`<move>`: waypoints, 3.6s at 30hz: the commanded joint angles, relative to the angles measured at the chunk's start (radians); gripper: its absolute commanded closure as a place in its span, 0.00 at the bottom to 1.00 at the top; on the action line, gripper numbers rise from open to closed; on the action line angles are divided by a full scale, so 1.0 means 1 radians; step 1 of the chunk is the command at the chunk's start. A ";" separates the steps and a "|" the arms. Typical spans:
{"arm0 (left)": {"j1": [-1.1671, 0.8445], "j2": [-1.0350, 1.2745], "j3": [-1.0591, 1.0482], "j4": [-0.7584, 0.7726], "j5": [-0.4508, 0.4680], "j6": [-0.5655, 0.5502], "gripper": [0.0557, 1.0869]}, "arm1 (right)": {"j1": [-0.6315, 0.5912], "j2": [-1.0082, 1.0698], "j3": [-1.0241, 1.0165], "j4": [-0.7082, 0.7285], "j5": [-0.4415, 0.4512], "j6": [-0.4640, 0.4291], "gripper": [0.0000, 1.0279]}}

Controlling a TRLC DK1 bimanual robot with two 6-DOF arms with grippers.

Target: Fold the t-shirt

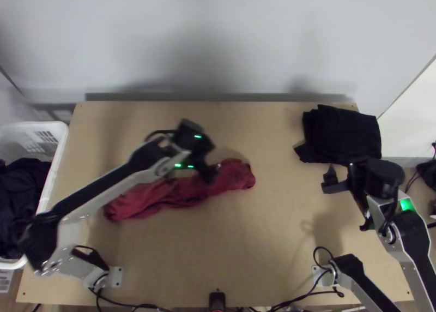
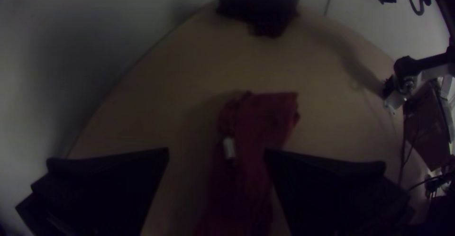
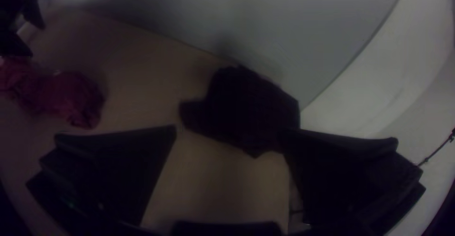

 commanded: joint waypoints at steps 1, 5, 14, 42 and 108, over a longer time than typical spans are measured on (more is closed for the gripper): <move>0.214 -0.228 -0.213 -0.109 -0.007 0.119 0.05 | 0.087 0.054 -0.001 -0.033 -0.109 0.002 0.04; 0.359 -0.359 -0.358 -0.161 -0.007 0.201 0.05 | 0.156 0.120 0.014 -0.023 -0.141 0.004 0.04; 0.607 -0.490 -0.512 -0.256 -0.007 0.435 0.05 | 0.363 0.329 0.111 -0.007 -0.155 0.010 0.04; 0.899 -0.529 -0.546 -0.356 0.002 0.661 0.05 | 0.561 1.071 0.484 0.201 -0.218 0.019 0.10; 1.150 -0.398 -0.075 -0.591 0.392 0.540 0.96 | 0.426 0.800 0.542 0.079 -0.328 0.038 0.92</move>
